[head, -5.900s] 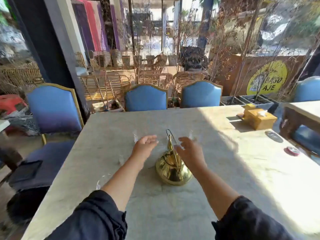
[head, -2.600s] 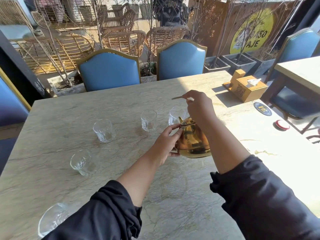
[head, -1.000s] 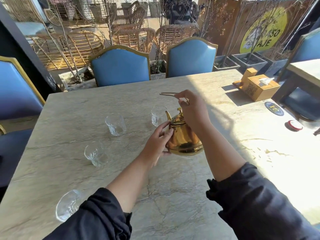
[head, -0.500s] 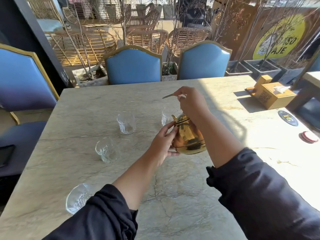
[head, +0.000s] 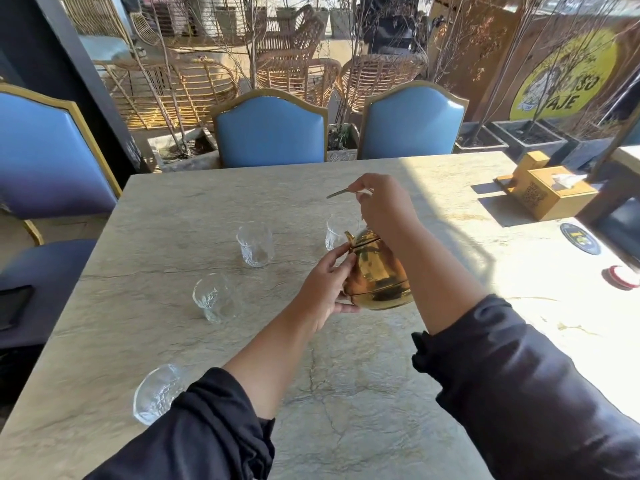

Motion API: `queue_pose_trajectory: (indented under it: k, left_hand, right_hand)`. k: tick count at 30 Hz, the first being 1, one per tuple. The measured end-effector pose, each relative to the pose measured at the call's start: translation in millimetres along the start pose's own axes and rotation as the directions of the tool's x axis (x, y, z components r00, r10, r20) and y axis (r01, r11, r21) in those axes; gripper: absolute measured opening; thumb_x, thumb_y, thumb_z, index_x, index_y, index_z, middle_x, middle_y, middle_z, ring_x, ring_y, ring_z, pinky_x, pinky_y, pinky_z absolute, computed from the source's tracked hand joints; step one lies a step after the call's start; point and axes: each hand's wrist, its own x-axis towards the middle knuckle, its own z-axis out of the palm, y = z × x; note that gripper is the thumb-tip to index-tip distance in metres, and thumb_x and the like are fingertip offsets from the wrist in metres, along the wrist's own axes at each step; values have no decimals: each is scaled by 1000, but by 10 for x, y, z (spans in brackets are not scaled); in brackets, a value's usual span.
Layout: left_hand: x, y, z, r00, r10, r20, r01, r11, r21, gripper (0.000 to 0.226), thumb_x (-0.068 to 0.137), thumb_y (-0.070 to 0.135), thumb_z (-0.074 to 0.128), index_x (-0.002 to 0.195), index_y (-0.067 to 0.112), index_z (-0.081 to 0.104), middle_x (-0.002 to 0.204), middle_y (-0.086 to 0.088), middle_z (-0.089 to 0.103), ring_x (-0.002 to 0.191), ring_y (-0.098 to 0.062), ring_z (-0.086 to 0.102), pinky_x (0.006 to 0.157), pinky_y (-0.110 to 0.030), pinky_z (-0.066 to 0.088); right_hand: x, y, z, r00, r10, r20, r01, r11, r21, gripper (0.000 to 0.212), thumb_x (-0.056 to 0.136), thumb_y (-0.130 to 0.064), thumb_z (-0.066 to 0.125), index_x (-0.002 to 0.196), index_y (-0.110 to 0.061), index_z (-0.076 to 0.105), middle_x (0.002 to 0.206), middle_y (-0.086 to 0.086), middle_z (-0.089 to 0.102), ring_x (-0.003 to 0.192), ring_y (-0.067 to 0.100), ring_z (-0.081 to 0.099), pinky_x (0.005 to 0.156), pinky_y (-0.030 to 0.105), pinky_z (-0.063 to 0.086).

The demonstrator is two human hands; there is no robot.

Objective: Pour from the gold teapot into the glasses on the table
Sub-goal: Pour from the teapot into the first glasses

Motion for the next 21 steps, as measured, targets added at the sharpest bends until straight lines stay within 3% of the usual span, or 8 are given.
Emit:
queue_pose_trajectory:
  k: [4,12,21]
  left_hand:
    - [-4,18,-15,1000,-1,-1,1,1000,13,39,100,36,55,139,35,54,104,7,64,103,-43,70,85,-63,57]
    - [-24,41,-45,1000,-4,16,4,1000,13,39,100,36,54,139,34,53,108,5,64,109,-44,68,82,-61,59]
    - [-19,51,-44,1000,-17,19,17,1000,-6,38,99,37,55,138,36,54,113,5,62,115,-46,64,81,-63,58]
  right_hand:
    - [15,-8,-5,1000,-2,12,2,1000,-15,26,95,-6,47,107,-18,68,89,3,61,68,22,59,60,26,44]
    - [23,-37,3,999,-22,23,23,999,-41,28,96,-6,46,108,-17,68,102,7,68,72,22,62,63,30,49]
    - [26,-56,3,999,-19,25,20,999,-46,29,95,-4,45,108,-17,68,103,9,69,77,24,62,60,27,47]
